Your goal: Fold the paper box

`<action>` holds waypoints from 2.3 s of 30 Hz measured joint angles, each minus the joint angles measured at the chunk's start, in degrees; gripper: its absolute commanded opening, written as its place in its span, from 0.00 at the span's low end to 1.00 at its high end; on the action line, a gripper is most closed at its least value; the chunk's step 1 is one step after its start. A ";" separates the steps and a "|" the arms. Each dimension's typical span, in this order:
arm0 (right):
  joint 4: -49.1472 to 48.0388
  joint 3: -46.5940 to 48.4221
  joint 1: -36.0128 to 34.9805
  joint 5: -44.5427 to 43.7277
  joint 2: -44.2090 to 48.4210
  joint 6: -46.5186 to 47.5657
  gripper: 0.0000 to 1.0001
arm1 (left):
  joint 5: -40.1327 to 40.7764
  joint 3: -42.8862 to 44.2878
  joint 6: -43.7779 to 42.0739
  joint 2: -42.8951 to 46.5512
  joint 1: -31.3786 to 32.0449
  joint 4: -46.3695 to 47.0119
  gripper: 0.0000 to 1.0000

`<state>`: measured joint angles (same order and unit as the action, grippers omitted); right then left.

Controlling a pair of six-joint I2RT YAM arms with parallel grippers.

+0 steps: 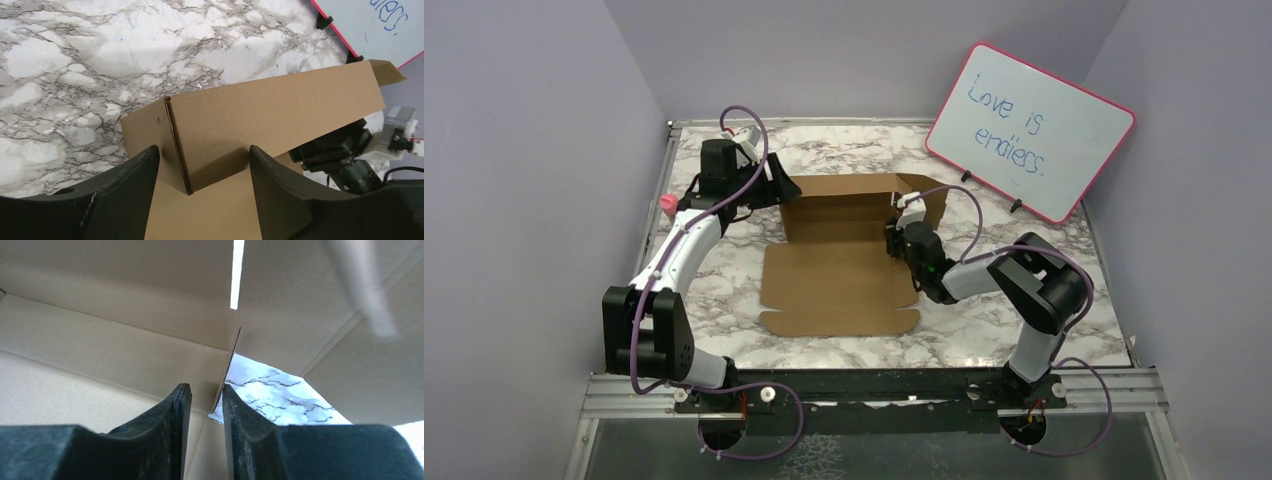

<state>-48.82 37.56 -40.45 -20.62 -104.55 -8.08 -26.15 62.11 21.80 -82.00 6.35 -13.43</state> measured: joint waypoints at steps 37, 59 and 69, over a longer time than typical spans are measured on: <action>13.16 -15.82 19.87 13.75 38.73 -2.43 0.75 | 34.86 -5.07 -0.81 16.52 38.16 -0.63 0.76; 2.03 -11.32 26.43 31.78 22.91 2.93 0.61 | 41.64 -19.17 -4.94 1.84 46.93 28.85 0.77; 1.77 -10.27 26.56 37.20 21.62 5.44 0.27 | 43.58 -19.17 -9.99 -6.88 48.19 36.92 0.77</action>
<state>-47.05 27.29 -13.89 16.58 -82.94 -2.63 17.43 42.94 11.81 -88.88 54.54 23.49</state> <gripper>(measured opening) 0.368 0.766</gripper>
